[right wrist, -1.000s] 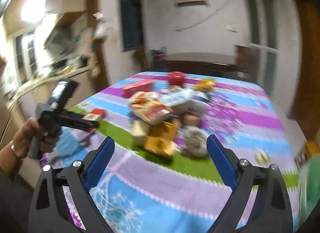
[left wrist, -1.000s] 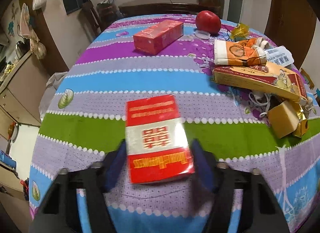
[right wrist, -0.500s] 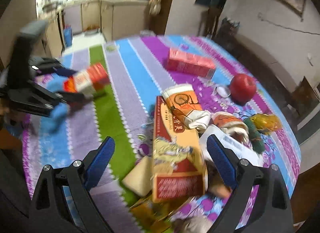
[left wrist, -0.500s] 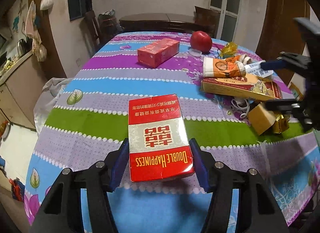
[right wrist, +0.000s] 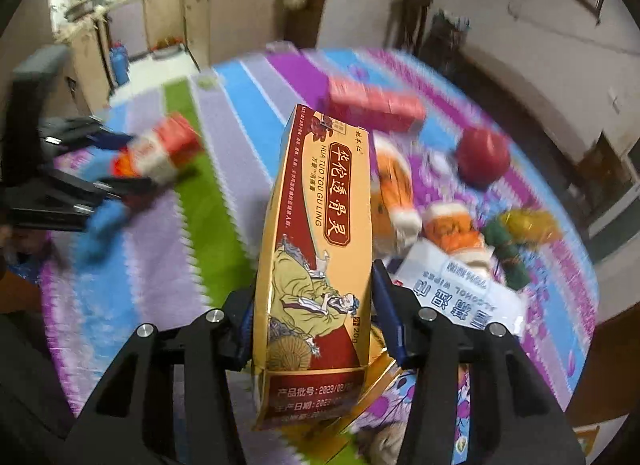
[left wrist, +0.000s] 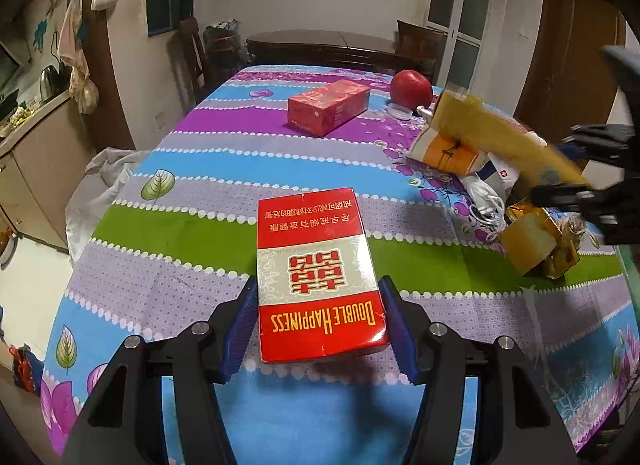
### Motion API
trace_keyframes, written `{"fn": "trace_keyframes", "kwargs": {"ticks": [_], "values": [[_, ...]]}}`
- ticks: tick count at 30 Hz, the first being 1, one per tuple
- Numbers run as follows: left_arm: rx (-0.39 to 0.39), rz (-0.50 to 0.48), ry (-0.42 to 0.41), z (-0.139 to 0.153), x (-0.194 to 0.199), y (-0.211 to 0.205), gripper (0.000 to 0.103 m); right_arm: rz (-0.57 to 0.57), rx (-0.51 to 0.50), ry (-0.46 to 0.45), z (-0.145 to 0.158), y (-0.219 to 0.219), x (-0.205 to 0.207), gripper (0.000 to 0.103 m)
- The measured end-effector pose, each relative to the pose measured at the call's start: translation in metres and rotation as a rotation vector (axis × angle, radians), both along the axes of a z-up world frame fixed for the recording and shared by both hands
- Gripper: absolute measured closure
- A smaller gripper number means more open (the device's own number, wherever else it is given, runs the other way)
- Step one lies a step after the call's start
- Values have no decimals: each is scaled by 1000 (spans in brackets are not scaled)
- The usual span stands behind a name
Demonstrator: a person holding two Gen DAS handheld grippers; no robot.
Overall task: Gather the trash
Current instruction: 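Grasp the red cigarette pack with left tool while right tool grasps the yellow medicine box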
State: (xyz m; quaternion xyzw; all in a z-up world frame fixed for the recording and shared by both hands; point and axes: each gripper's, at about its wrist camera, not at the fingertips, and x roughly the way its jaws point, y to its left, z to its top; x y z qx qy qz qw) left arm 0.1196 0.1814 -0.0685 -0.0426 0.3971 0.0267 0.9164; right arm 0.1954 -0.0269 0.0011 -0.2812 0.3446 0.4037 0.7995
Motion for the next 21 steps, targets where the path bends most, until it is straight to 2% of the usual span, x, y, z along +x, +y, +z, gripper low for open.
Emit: {"fn": "trace_keyframes", "kwargs": {"ticks": [3,7,14,17,21], "values": [[2,-10,-17,5,-4,-9,42,-13,92,-31,19,-13,-28,56],[49,-25,-45,12,-12,-28,42,-97,210,-38,23,-39,-59,56],[113,-36,-56,14,-17,-59,42,-334,320,-32,-13,-80,-108,56],[149,-43,-62,12,-18,-75,42,-418,396,-9,-26,-96,-120,56],[171,-70,-63,8,-19,-96,43,-487,428,-58,-30,-104,-134,56]]}}
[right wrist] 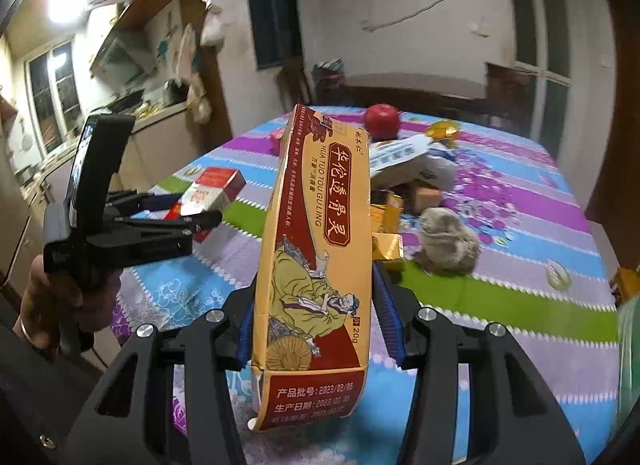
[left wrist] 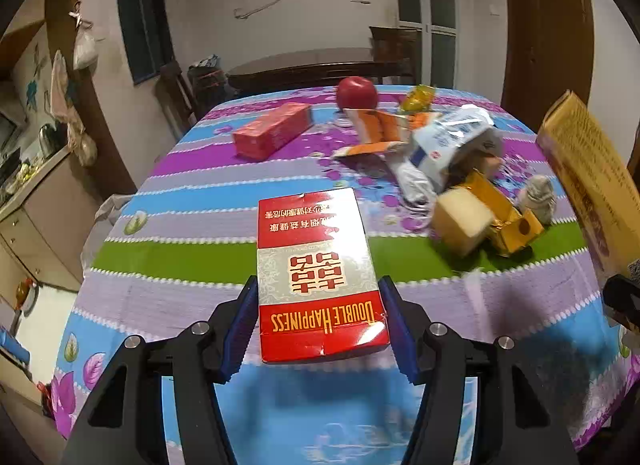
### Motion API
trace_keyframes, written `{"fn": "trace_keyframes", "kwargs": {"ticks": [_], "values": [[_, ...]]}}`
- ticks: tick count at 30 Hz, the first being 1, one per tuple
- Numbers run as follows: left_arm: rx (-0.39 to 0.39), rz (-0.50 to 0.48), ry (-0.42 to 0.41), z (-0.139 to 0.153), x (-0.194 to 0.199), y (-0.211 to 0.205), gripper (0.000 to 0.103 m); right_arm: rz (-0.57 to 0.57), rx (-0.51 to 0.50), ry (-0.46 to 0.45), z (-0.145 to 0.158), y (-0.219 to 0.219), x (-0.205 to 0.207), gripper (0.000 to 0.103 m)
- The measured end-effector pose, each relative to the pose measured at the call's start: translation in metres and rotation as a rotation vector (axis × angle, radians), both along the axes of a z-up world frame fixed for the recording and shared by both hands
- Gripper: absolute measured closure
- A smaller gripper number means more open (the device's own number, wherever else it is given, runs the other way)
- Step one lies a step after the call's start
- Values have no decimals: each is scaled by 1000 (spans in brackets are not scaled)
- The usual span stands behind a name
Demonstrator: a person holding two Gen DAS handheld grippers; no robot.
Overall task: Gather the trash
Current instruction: 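Grasp the red cigarette pack with left tool while right tool grasps the yellow medicine box, then carry the cigarette pack and yellow box with both tools over the bin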
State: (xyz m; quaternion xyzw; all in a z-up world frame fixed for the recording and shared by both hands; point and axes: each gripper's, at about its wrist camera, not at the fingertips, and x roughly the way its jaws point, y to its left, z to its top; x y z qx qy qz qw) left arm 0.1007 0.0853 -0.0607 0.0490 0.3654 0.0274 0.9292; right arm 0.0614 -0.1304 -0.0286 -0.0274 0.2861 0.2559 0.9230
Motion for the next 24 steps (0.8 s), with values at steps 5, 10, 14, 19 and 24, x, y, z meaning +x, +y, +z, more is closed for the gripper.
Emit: {"fn": "trace_keyframes", "kwargs": {"ticks": [5,10,14,19,24], "values": [[16,-27,-8,-1,2,-22,43,-51,12,-43,8,-14,-4,56],[23,-63,-28,7,6,-44,43,-116,25,-62,8,-39,-6,55],[32,-105,-49,16,12,-68,43,-170,41,-66,8,-61,-5,55],[37,-173,-71,29,19,-102,43,-248,52,-84,11,-91,-8,55],[30,-264,-78,39,27,-145,43,-339,60,-105,16,-127,-14,55]]}}
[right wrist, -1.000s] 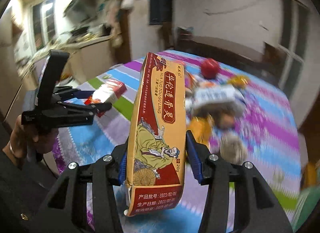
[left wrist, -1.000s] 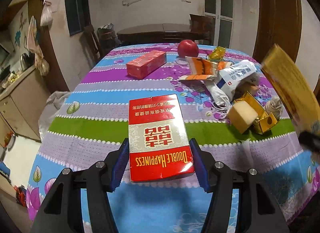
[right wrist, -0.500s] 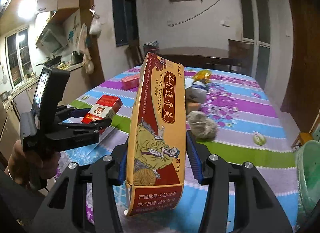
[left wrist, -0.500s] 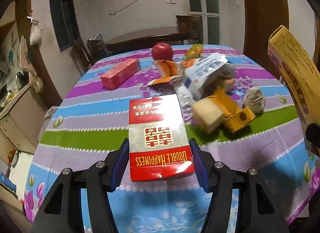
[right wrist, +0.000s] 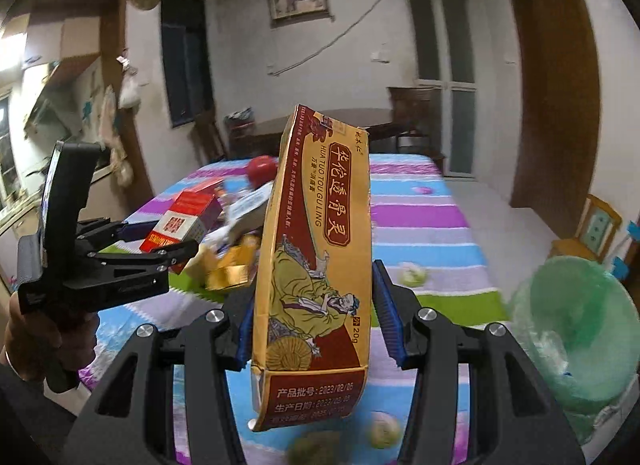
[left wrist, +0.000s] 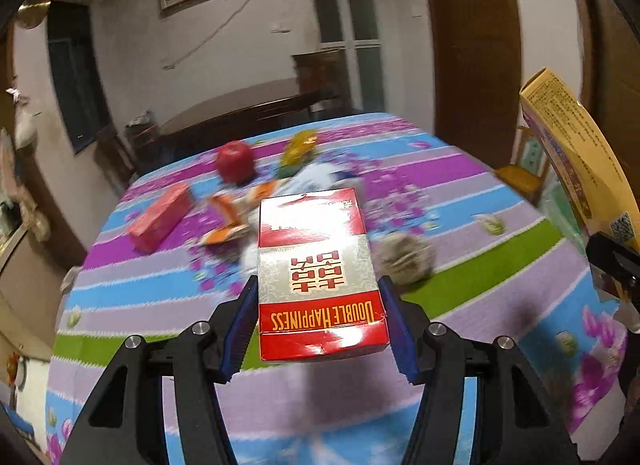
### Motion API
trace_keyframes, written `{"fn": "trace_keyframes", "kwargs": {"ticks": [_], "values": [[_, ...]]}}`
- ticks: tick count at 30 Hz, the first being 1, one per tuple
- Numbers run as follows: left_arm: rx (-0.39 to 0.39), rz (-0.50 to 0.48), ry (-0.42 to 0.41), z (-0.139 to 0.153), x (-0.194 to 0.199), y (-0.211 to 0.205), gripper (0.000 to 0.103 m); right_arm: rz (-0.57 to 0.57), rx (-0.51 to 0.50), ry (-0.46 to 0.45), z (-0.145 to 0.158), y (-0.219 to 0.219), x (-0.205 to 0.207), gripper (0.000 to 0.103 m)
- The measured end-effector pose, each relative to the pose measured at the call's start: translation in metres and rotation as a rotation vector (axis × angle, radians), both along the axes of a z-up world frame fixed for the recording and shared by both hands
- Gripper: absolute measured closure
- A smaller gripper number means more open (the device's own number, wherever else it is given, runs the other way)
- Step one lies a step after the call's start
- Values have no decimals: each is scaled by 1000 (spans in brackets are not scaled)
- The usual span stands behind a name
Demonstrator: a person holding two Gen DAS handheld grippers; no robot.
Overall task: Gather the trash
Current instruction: 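Carry the cigarette pack and yellow box with both tools over the bin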
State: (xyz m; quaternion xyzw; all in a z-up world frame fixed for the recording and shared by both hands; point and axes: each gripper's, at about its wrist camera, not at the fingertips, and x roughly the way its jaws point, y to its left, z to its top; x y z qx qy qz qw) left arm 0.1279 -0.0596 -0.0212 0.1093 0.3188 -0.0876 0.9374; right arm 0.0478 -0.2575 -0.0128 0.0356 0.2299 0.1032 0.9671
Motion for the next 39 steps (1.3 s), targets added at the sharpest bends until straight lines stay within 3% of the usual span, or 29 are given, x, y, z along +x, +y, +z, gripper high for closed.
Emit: {"fn": "trace_keyframes", "kwargs": {"ticks": [15,32,39], "values": [[-3,-241,9,17,24,-143,43,-253,7,-13,6,-109,-21,55],[59,-486,11,6,31,-308,43,-493,-28,85,-3,-217,-45,55],[84,-562,35,-4,31,-359,43,-548,-56,143,-8,-240,-47,55]]}}
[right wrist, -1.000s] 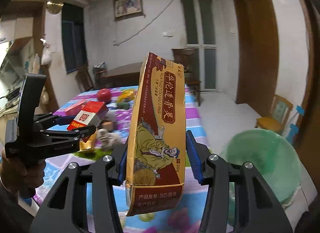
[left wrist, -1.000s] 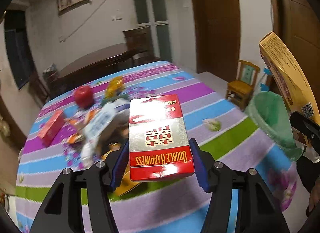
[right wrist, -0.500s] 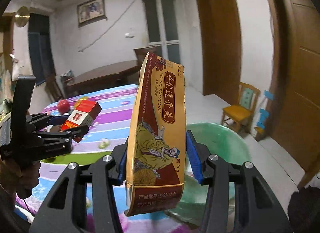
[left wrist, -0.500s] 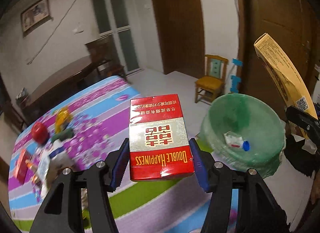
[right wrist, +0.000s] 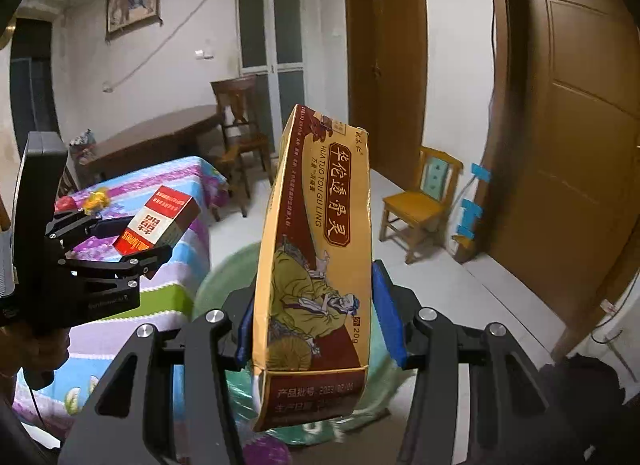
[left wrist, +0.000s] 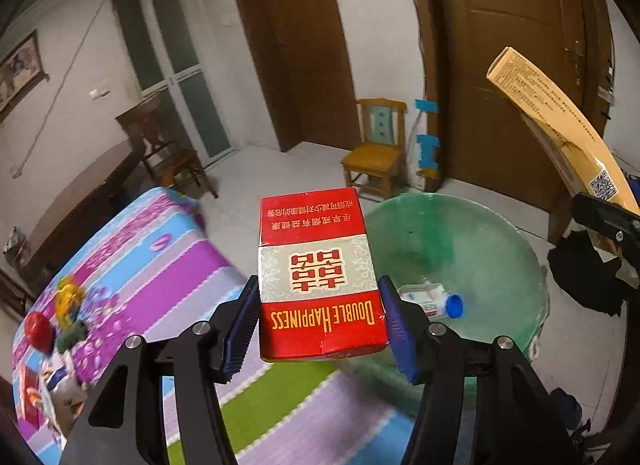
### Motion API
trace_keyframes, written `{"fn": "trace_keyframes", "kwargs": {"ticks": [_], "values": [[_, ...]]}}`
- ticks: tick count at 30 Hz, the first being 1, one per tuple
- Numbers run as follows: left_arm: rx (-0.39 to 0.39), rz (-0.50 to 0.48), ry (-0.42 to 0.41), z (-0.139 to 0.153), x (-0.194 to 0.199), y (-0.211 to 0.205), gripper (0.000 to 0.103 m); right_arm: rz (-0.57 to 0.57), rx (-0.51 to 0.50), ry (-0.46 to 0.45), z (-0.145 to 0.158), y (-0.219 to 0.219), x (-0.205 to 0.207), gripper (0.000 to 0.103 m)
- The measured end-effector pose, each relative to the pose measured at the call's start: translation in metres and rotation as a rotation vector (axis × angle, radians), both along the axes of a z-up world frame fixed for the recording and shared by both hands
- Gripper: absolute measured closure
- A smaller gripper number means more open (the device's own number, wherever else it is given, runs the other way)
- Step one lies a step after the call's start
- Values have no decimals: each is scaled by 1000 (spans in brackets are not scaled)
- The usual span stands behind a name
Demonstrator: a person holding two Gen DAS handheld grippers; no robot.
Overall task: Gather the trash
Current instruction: 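Carry the cigarette pack and yellow box with both tools over the bin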
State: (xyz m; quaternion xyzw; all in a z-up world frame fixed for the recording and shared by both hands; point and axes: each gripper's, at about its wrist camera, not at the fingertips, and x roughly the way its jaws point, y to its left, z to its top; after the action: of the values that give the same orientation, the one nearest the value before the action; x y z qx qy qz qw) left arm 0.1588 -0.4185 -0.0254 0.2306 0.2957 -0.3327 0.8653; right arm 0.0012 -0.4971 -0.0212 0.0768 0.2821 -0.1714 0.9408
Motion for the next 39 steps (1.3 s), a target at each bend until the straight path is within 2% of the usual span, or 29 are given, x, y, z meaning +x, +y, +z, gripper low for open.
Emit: {"fn": "trace_keyframes", "kwargs": {"ticks": [5,13,23,39], "values": [[9,-40,19,-8,-4,-32,43,-20,13,18,-5,-6,-5,55],[15,-79,46,-17,-6,-53,43,-23,43,28,-9,-16,-7,55],[19,-99,64,-23,-14,-59,43,-7,76,24,-6,-34,-2,55],[18,-114,112,-27,-2,-58,43,53,164,15,-12,-51,11,55]]}}
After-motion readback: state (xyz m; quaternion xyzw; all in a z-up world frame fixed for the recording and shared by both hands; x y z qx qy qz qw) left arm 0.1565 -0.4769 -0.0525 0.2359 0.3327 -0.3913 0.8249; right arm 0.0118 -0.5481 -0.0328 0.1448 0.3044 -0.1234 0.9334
